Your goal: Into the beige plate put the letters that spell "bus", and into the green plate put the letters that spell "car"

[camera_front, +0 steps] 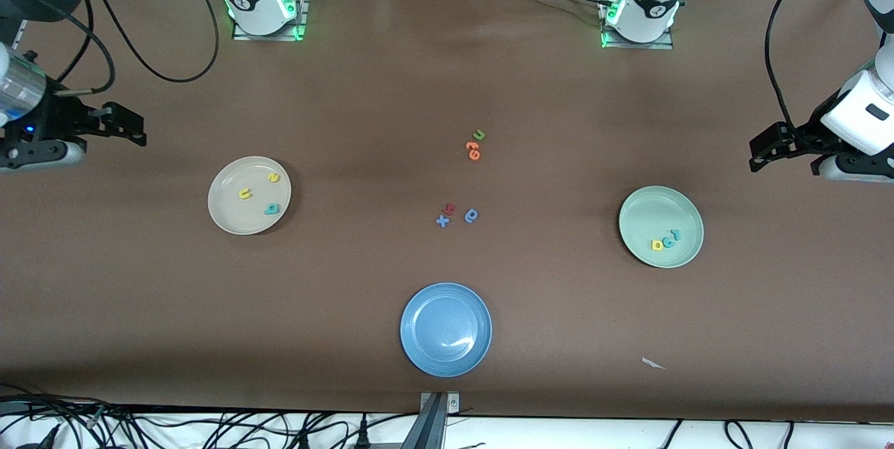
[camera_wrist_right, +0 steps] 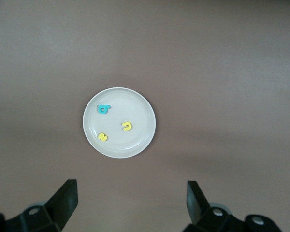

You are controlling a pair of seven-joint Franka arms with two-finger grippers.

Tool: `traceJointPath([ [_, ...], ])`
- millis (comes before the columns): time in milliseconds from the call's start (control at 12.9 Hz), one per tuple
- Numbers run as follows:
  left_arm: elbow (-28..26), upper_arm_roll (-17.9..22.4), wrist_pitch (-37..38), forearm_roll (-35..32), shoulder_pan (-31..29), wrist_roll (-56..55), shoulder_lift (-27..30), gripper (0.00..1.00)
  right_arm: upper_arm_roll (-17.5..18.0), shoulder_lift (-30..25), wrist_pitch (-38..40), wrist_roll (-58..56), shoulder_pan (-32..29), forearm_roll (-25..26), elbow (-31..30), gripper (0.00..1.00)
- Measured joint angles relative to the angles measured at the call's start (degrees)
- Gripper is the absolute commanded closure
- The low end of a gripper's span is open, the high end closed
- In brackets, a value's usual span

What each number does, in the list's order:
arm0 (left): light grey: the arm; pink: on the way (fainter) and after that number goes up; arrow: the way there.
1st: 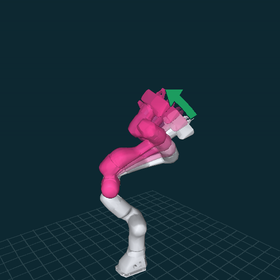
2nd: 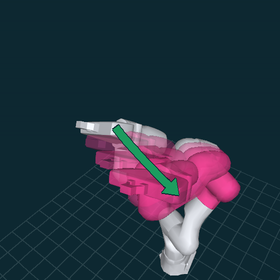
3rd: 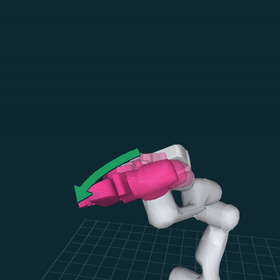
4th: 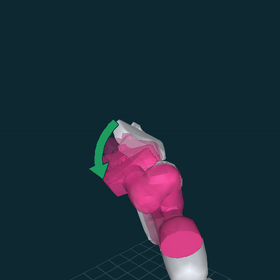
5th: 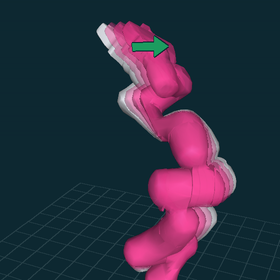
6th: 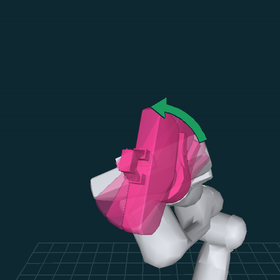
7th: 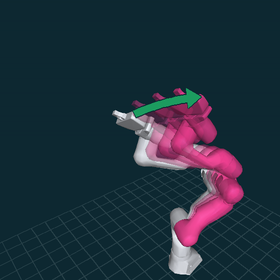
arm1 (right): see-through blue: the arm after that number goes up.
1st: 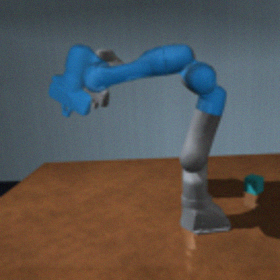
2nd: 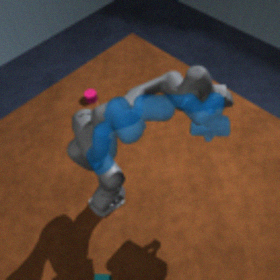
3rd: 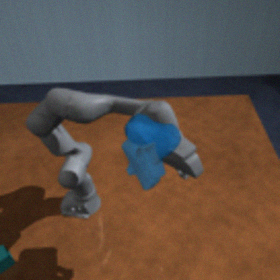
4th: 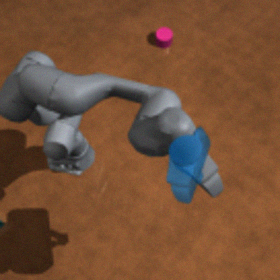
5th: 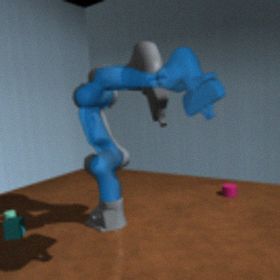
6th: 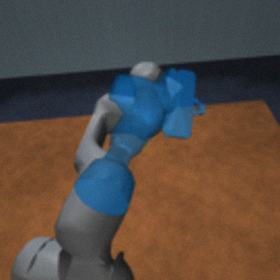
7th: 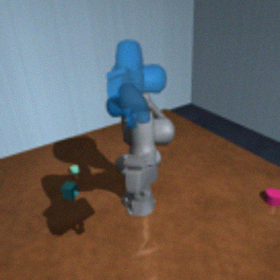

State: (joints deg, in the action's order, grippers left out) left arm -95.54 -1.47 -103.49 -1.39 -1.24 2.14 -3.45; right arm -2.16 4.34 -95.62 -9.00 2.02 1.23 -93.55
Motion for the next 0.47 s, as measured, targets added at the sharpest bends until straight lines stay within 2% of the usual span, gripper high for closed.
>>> traceJointPath([
  [466, 0.0, 0.0, 0.0, 0.0, 0.0, 0.0, 0.0, 0.0, -0.2, 0.5, -0.2, -0.7, -0.9, 0.0, 0.0, 0.0],
])
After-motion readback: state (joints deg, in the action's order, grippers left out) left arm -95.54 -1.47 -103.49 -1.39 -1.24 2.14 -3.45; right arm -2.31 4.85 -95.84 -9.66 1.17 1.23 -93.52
